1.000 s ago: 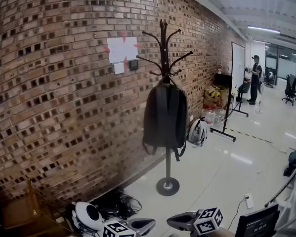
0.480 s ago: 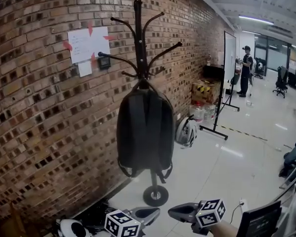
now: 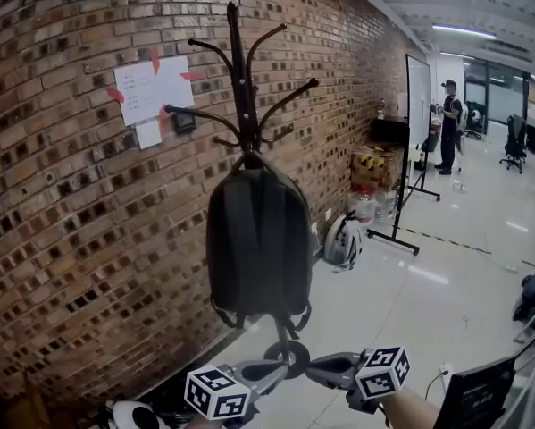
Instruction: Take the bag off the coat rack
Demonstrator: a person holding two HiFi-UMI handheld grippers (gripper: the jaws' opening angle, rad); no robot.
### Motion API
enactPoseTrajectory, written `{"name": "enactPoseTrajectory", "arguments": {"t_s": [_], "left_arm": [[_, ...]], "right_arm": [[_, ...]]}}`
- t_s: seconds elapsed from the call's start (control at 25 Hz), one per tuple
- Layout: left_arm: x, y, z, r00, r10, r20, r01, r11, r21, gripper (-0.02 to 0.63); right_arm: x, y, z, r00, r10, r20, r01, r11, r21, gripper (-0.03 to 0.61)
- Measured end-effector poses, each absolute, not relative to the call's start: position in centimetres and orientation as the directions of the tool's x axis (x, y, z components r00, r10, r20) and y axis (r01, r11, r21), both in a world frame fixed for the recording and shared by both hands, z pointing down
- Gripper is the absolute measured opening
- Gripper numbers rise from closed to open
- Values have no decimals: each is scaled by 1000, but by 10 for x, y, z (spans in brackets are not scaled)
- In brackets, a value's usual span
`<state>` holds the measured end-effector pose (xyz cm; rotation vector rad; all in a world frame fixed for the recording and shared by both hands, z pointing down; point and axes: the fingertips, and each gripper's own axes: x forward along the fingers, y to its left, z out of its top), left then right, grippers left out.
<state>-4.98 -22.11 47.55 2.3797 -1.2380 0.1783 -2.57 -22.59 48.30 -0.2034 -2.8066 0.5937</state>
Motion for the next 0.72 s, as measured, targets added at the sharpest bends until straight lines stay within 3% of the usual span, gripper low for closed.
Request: {"name": "enactPoseTrajectory", "arguments": {"t_s": [0.72], "left_arm": [[-57, -216, 428, 601, -764, 235, -797, -555, 236, 2]], "right_arm": [[-25, -237, 438, -977, 143, 159, 86, 944, -317, -2]]}}
